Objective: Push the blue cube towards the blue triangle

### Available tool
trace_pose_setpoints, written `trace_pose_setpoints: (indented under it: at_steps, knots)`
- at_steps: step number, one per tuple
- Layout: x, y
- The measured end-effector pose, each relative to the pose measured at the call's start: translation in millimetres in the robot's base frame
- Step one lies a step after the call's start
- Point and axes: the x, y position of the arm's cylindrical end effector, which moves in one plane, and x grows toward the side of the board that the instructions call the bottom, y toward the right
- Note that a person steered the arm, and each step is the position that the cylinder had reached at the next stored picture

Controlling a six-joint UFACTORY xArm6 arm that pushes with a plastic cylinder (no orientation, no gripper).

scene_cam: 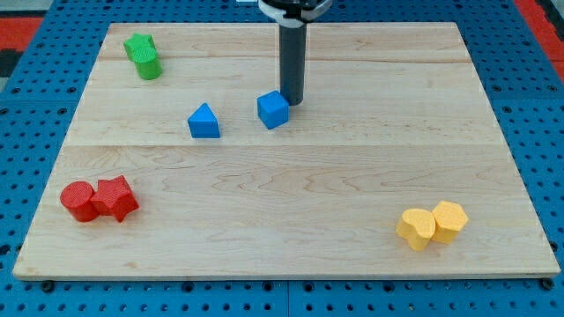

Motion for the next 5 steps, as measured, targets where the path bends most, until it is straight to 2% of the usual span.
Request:
trace_pose_setpoints:
  at_steps: [1, 2, 3, 4, 5]
  knots:
    - [24.7, -10.3]
    - [31.2, -37.3]
    - [35.5, -40.1]
    - [51.7, -24.0]
    - [31.4, -5.0]
